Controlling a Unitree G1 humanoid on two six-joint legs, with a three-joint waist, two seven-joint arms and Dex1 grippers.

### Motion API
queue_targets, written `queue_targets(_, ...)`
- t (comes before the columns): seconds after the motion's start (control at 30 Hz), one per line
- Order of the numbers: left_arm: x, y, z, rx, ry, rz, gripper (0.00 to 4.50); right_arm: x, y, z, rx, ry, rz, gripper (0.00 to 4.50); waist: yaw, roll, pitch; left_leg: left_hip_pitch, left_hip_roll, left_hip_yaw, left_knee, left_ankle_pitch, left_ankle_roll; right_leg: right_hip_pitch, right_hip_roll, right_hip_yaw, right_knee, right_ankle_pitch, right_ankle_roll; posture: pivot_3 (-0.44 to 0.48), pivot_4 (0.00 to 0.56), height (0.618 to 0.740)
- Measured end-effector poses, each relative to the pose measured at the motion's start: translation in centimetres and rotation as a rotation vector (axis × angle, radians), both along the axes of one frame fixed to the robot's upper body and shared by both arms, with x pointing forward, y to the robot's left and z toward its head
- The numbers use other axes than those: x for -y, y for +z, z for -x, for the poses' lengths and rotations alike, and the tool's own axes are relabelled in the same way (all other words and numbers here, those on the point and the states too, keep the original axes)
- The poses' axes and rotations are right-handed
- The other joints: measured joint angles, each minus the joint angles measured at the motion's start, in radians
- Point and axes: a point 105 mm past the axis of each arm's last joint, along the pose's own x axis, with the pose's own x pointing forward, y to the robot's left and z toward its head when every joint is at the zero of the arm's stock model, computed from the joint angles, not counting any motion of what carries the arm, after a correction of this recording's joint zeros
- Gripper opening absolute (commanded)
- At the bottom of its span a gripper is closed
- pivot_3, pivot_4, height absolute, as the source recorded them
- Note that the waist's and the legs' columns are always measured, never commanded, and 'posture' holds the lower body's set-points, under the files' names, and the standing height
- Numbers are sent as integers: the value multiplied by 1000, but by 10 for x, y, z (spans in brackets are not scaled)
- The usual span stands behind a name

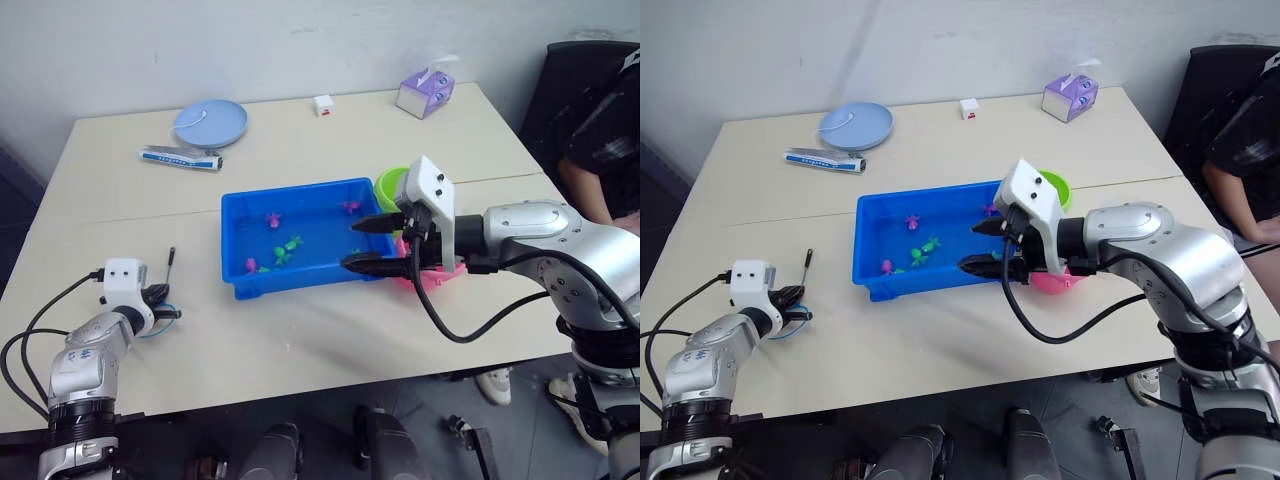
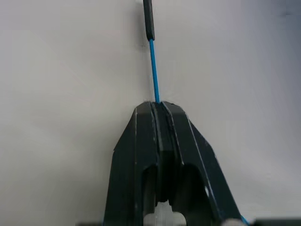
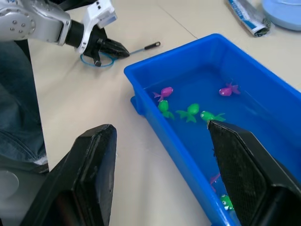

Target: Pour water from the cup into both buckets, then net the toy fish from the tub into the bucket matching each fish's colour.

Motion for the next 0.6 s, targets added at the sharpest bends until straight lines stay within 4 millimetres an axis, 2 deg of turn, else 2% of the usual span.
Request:
queue_targets(0.13, 20, 50, -19, 148, -121, -22, 17, -3, 7, -3, 30, -6, -22, 4336, -1, 0, 0, 0, 0, 0, 0, 0, 0, 0, 0, 0, 0, 0, 0, 0, 150, 740)
queue_targets(0.2, 39, 84, -29, 238, -208, -28, 17, -5, 12, -5, 51, -9, -36, 4336, 0, -1, 0, 0, -1, 0, 0, 0, 0, 0, 0, -1, 0, 0, 0, 0, 150, 740)
queue_targets(0.3, 72, 121, -36, 333, -358, -19, 17, -4, 14, -7, 68, -12, -42, 4336, -2, -1, 0, -1, -1, 0, 0, 0, 0, 0, 0, -1, 0, 0, 0, 0, 150, 740)
queue_targets(0.37, 94, 136, -37, 368, -464, -15, 17, -4, 16, -8, 86, -10, -41, 4336, -3, -1, 0, 0, -1, 0, 0, 0, 0, 0, 0, -1, 0, 0, 0, 0, 150, 740)
queue_targets(0.43, 109, 143, -36, 379, -544, -6, 17, -4, 18, -9, 101, -6, -37, 4336, -11, -1, 0, 0, 0, 1, 0, 0, 0, -1, 0, -2, 0, 0, 0, 0, 150, 740)
queue_targets(0.6, 143, 152, -25, 362, -785, -29, 17, 1, 18, -11, 169, 13, 14, 4336, -25, -1, 0, -1, 0, 0, 0, 0, 0, -1, 0, -1, 0, 0, 0, 0, 150, 740)
